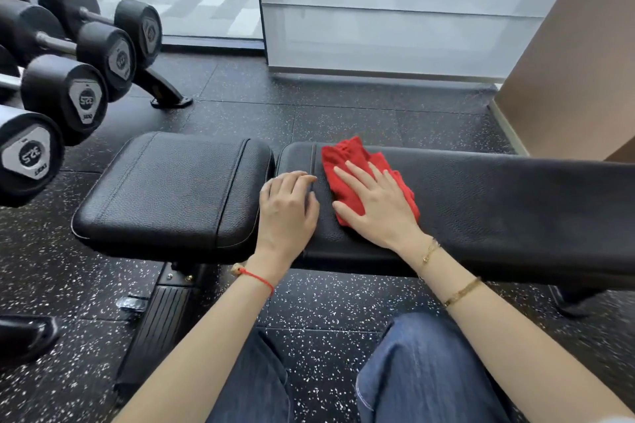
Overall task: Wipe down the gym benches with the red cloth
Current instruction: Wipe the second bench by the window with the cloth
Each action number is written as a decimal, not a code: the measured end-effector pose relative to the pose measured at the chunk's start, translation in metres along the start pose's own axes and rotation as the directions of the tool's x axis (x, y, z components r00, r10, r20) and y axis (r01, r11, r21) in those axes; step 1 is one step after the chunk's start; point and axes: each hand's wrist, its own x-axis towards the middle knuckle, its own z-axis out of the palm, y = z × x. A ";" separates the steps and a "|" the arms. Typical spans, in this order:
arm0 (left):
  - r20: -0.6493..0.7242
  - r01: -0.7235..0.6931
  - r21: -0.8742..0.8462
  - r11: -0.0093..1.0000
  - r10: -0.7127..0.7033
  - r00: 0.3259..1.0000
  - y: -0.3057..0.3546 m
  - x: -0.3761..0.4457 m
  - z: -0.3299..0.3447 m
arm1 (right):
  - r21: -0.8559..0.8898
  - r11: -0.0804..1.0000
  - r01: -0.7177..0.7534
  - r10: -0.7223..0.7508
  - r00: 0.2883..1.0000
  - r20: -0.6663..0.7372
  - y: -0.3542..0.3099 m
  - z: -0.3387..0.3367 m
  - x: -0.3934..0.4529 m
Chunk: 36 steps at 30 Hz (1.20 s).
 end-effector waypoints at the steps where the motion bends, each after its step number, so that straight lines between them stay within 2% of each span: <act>1: 0.008 0.003 -0.002 1.000 -0.003 1.000 0.000 0.000 0.003 | -0.016 1.000 -0.013 0.013 1.000 -0.010 0.004 -0.002 -0.004; 4: 0.039 0.029 -0.009 1.000 -0.029 0.999 -0.003 0.000 0.009 | -0.069 0.994 -0.083 0.081 0.996 -0.031 0.013 -0.009 -0.012; 7: 0.051 0.059 -0.039 0.998 -0.057 0.997 -0.007 0.001 0.012 | -0.138 0.986 -0.093 0.090 0.996 -0.023 0.011 -0.012 -0.015; 10: 0.048 0.059 -0.054 0.997 -0.056 0.997 -0.010 0.001 0.014 | 0.006 0.994 -0.108 0.108 0.993 -0.050 0.012 -0.016 -0.016; 13: 0.039 0.055 -0.058 0.997 -0.052 0.998 -0.012 0.001 0.014 | 0.127 0.974 -0.186 0.202 0.971 -0.126 0.019 -0.019 -0.012; 16: 0.029 0.045 -0.062 0.997 -0.043 0.999 -0.011 0.000 0.015 | 0.100 0.942 -0.320 0.329 0.940 -0.089 0.019 -0.019 -0.007; 19: 0.022 0.031 -0.055 0.998 -0.029 0.999 -0.011 0.000 0.015 | 0.061 0.927 -0.370 0.373 0.926 -0.055 0.015 -0.020 -0.002; 23: 0.034 0.040 -0.051 0.998 -0.038 0.999 -0.010 0.000 0.013 | 0.101 0.894 -0.436 0.442 0.897 -0.035 0.015 -0.026 0.005; 26: 0.035 0.036 -0.047 0.998 -0.035 0.999 -0.010 0.000 0.013 | 0.138 0.892 -0.430 0.439 0.898 -0.039 0.018 -0.031 0.009; 36: 0.049 0.040 -0.031 0.999 -0.038 0.998 -0.006 -0.001 0.010 | 0.445 0.835 -0.323 0.378 0.925 -0.038 0.028 -0.038 0.010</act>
